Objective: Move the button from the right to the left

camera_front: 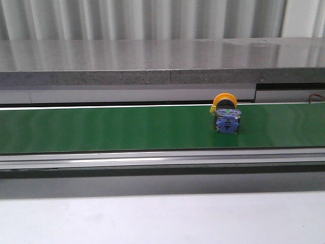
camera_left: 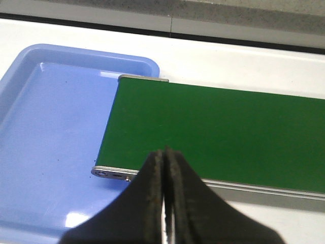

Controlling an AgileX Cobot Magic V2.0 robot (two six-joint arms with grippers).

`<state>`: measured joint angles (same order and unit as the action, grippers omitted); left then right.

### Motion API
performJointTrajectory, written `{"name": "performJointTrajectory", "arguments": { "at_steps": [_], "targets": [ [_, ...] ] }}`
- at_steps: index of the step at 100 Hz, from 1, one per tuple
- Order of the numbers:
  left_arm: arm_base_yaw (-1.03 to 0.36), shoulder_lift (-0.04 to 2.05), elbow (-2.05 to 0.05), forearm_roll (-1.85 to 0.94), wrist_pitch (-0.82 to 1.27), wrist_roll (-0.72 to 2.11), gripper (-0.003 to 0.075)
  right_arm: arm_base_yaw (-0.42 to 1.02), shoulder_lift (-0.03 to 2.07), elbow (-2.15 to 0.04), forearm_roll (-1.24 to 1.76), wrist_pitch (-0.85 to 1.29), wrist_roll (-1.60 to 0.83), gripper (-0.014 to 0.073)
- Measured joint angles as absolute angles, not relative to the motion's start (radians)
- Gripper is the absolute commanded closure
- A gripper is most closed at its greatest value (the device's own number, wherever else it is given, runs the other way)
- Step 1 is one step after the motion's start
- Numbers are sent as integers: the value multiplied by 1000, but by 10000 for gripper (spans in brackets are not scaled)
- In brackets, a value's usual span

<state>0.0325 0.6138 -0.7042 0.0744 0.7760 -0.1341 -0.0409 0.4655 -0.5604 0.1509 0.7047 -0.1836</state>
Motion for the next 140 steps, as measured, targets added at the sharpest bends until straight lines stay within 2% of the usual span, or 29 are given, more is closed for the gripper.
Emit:
{"name": "performJointTrajectory", "arguments": {
  "at_steps": [14, 21, 28, 35, 39, 46, 54, 84, 105, 119, 140],
  "targets": [
    [33, 637, -706, 73, 780, -134, 738, -41, 466, -560, 151, 705, -184, 662],
    [33, 643, -706, 73, 780, -134, 699, -41, 466, -560, 151, 705, -184, 662],
    [33, 645, -706, 73, 782, -134, 581, -41, 466, -560, 151, 705, -184, 662],
    [33, 645, -706, 72, 783, -134, 409, -41, 466, -560, 151, 705, -184, 662],
    [33, 645, -707, 72, 788, -134, 276, -41, 466, -560, 151, 705, -184, 662],
    [33, 645, -709, 72, 801, -134, 118, -41, 466, -560, 151, 705, -184, 662],
    [33, 645, -709, 70, 810, -134, 35, -41, 466, -560, 151, 705, -184, 662],
    [33, 656, -722, 0, 839, -134, 63, -41, 466, -560, 151, 705, -184, 662],
    [15, 765, -823, -80, 878, -96, 63, -41, 466, -560, 151, 705, -184, 662],
    [-56, 860, -893, -88, 870, -95, 63, -41, 466, -560, 151, 705, -184, 662],
    [-243, 1038, -968, -88, 805, -130, 63, -41, 466, -560, 151, 705, -184, 662]
  ]
}}
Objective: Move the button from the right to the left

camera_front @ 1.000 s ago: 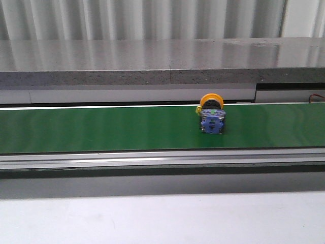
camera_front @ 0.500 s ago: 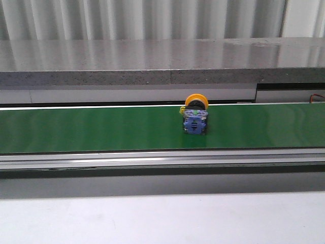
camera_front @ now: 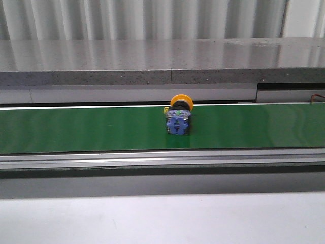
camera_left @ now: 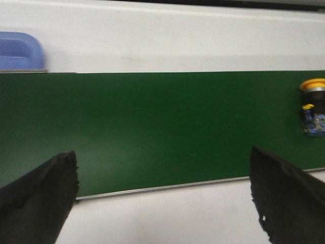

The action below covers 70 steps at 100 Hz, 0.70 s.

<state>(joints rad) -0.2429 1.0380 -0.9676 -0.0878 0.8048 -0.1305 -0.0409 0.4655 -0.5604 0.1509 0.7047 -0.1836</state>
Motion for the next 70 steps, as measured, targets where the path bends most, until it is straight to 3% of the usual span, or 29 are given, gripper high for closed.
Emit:
{"name": "performJointTrajectory", "arguments": {
  "at_steps": [31, 70],
  "targets": [
    [-517, 1345, -1105, 25, 714, -268, 66, -41, 466, -560, 151, 705, -184, 662],
    [-661, 1642, -1324, 50, 697, -287, 70, -41, 466, -560, 151, 705, -184, 662]
  ]
}}
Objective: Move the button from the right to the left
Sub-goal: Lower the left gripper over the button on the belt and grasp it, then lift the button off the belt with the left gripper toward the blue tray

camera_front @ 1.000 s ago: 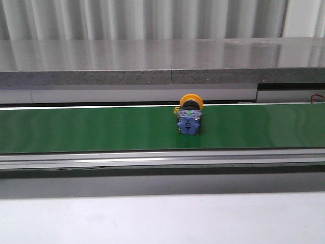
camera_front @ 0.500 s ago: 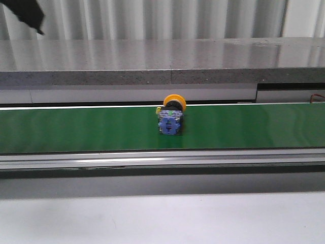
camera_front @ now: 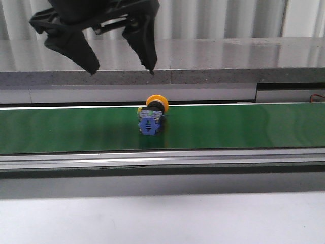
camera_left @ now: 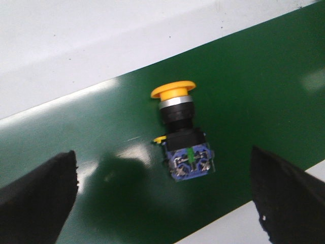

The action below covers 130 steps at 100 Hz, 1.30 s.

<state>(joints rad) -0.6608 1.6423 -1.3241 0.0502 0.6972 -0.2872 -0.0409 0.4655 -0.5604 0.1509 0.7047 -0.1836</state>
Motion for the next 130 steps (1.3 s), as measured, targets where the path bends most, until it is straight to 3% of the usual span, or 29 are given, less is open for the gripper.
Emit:
{"name": "performJointTrajectory", "arguments": {
  "at_steps": [56, 70, 95, 130],
  "targets": [
    [-687, 1820, -1354, 120, 728, -361, 115, -41, 466, -560, 151, 705, -184, 662],
    [-687, 1844, -1354, 123, 728, -361, 256, -41, 466, -560, 151, 705, -184, 662],
    [-687, 1846, -1356, 151, 756, -370, 741, -41, 466, -560, 151, 705, -184, 662],
    [-612, 1617, -1327, 256, 871, -354, 740, -41, 466, -560, 151, 705, -184, 662]
  ]
}}
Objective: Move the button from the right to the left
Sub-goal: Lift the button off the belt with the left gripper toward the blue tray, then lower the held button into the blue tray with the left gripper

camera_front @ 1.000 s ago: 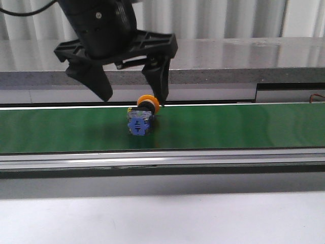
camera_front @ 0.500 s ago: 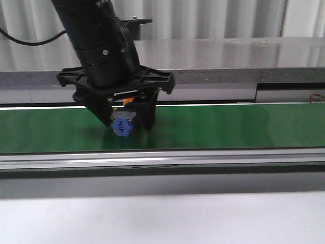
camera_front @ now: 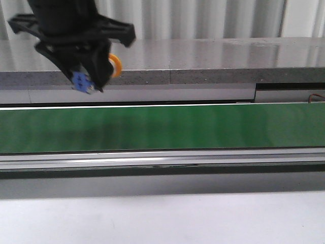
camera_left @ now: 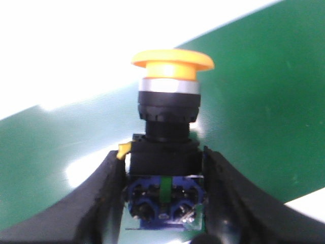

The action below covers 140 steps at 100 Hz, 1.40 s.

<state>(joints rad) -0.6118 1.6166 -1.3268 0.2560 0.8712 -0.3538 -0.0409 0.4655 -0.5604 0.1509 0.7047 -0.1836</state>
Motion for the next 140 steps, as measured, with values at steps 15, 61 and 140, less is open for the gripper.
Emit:
{"name": "performJointTrajectory", "arguments": {
  "at_steps": [15, 61, 140],
  "targets": [
    [-488, 1452, -1246, 262, 889, -297, 740, -41, 466, -560, 151, 705, -184, 662],
    [128, 1229, -1082, 119, 946, 164, 740, -41, 466, -560, 151, 705, -184, 662],
    [419, 1630, -1072, -115, 652, 657, 740, -41, 466, -560, 151, 705, -184, 662]
  ]
}}
